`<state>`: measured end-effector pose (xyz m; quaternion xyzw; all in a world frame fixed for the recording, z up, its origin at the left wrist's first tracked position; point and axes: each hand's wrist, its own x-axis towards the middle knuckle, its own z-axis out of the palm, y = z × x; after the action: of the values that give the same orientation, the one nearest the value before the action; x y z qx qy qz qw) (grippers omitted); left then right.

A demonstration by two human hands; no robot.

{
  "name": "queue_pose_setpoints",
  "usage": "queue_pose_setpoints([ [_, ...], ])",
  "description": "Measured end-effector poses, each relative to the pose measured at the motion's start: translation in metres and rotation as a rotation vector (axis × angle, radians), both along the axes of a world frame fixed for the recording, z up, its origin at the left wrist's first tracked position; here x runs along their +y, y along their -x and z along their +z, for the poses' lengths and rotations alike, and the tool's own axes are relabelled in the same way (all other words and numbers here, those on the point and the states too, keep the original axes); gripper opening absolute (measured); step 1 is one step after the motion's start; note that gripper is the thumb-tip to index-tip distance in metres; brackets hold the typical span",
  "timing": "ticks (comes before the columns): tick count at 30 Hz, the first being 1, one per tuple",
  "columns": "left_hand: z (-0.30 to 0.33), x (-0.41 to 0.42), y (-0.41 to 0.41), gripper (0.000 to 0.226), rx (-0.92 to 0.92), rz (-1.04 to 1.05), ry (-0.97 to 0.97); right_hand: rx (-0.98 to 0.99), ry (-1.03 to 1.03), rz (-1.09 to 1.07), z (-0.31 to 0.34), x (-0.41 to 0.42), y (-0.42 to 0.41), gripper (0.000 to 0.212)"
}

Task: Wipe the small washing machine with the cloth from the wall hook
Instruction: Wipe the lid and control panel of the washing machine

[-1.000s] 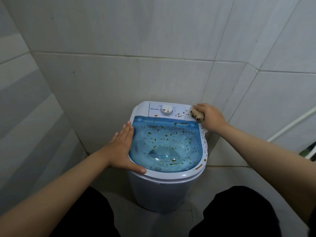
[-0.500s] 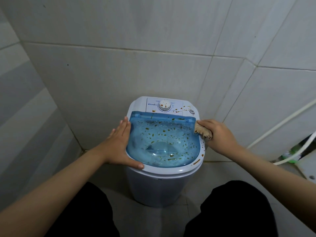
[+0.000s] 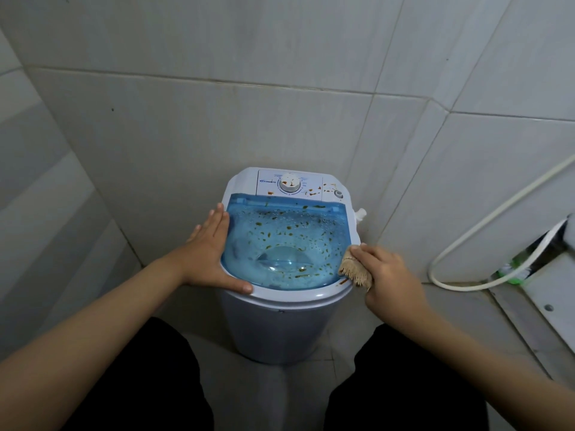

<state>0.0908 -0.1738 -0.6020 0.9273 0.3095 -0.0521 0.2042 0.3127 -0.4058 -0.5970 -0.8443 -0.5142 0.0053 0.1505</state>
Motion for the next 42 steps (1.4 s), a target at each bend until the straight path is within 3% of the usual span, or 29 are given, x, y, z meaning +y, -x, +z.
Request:
queue_pose_setpoints([
  [3, 0.0, 0.0, 0.0, 0.161, -0.003, 0.002, 0.003, -0.063, 0.111, -0.004, 0.001, -0.007, 0.017, 0.068],
  [6, -0.001, 0.0, 0.0, 0.161, -0.006, 0.001, 0.0, -0.266, 0.167, 0.02, -0.002, -0.008, 0.037, 0.076],
  [9, -0.001, -0.001, 0.0, 0.16, -0.011, -0.001, 0.002, -0.537, 0.212, 0.045, -0.01, -0.005, 0.059, 0.056],
  [13, -0.002, -0.001, 0.0, 0.16, -0.018, -0.002, 0.003, -0.586, 0.327, 0.113, -0.012, 0.001, 0.094, 0.045],
  [16, -0.002, 0.0, 0.0, 0.161, -0.02, -0.001, 0.002, -0.373, 0.317, 0.3, 0.017, 0.008, 0.106, 0.059],
  [18, -0.002, 0.0, 0.0, 0.161, -0.026, -0.002, 0.003, 0.072, 0.334, 0.353, 0.039, 0.02, 0.09, 0.037],
  [20, -0.003, 0.001, 0.0, 0.161, -0.036, -0.002, 0.005, 0.492, 0.221, 0.294, 0.057, 0.038, 0.062, 0.018],
  [22, -0.004, 0.001, 0.001, 0.16, -0.039, -0.008, 0.006, 0.583, 0.076, 0.164, 0.069, 0.057, 0.028, 0.021],
  [27, -0.005, 0.003, 0.001, 0.159, -0.031, -0.01, -0.011, 0.212, -0.12, 0.038, 0.088, 0.117, -0.045, 0.024],
  [32, -0.006, 0.004, 0.0, 0.159, -0.029, -0.006, -0.026, -0.142, 0.052, 0.117, 0.055, 0.174, -0.088, 0.04],
  [34, -0.006, 0.004, 0.0, 0.159, -0.036, -0.004, -0.038, -0.198, 0.124, 0.134, 0.04, 0.181, -0.094, 0.049],
  [42, -0.009, 0.005, 0.0, 0.16, -0.053, -0.007, -0.042, -0.289, 0.072, 0.194, 0.018, 0.149, -0.091, 0.058],
])
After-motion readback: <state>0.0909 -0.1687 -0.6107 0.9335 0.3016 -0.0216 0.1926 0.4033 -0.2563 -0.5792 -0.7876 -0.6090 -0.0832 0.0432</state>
